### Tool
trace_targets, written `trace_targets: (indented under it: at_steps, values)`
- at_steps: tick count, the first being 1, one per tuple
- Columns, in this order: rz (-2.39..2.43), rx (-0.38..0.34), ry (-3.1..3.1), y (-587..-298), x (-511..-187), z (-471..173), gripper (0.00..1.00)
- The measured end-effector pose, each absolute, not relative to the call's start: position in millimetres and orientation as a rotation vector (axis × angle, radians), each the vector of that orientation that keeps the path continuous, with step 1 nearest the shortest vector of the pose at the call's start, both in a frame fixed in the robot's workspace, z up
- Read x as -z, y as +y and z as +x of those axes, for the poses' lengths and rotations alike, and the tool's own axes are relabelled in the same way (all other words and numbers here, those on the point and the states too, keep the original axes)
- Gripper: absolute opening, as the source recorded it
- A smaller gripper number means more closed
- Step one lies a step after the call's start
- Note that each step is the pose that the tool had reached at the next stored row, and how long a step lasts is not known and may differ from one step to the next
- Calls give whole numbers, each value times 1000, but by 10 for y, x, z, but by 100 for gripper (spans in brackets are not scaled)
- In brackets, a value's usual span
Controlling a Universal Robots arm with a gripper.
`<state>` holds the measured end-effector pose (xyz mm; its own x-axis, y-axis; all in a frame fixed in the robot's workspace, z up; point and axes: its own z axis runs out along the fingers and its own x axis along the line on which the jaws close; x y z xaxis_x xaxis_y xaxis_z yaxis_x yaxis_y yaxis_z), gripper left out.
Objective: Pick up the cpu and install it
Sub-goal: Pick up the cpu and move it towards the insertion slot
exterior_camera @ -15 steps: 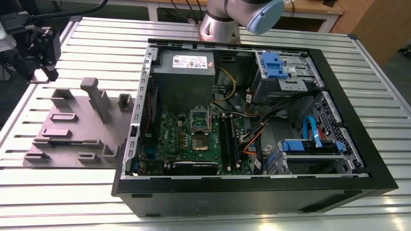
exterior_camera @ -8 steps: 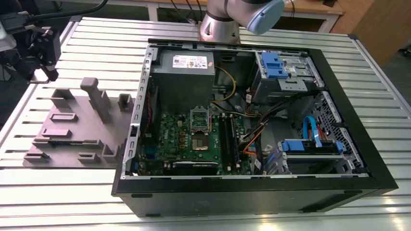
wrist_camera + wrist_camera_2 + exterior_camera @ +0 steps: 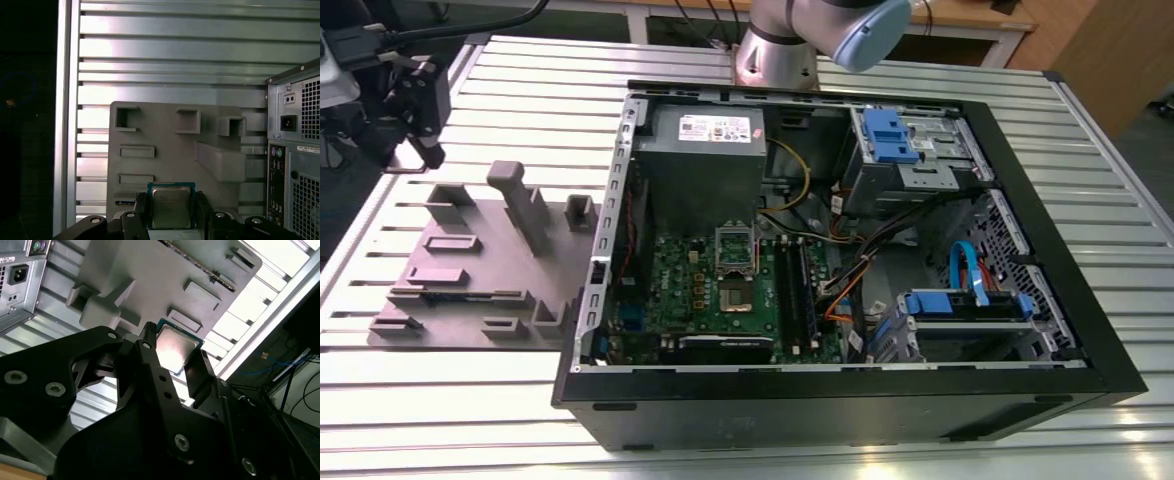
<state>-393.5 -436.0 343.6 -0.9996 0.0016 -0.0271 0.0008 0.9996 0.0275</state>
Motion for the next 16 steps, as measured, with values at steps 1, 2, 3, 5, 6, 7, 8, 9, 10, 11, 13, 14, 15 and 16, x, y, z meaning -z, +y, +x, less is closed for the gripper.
trace_targets:
  at_steps: [1, 2, 3, 5, 6, 7, 8, 9, 10, 11, 13, 14, 15, 16]
  values:
    - [2, -43, 3114, -4360, -3435, -3921, 47]
    - [2, -43, 3114, -4360, -3435, -3906, 47]
    - [2, -43, 3114, -4360, -3435, -3890, 47]
    - [2, -43, 3114, -4360, -3435, -3855, 47]
    - [2, -43, 3114, -4360, -3435, -3837, 47]
    - [2, -43, 3114, -4360, -3435, -3821, 47]
    - [2, -43, 3114, -4360, -3435, -3804, 47]
    - [2, -43, 3114, -4360, -3435, -3785, 47]
    - [2, -43, 3114, -4360, -3434, -3761, 47]
    - [2, -43, 3114, -4360, -3434, -3737, 47]
    - [2, -43, 3114, -4360, -3434, -3686, 47]
    - [2, -43, 3114, -4360, -3434, -3660, 47]
    - [2, -43, 3114, -4360, -3435, -3633, 47]
    - [2, -43, 3114, -4360, -3434, -3605, 47]
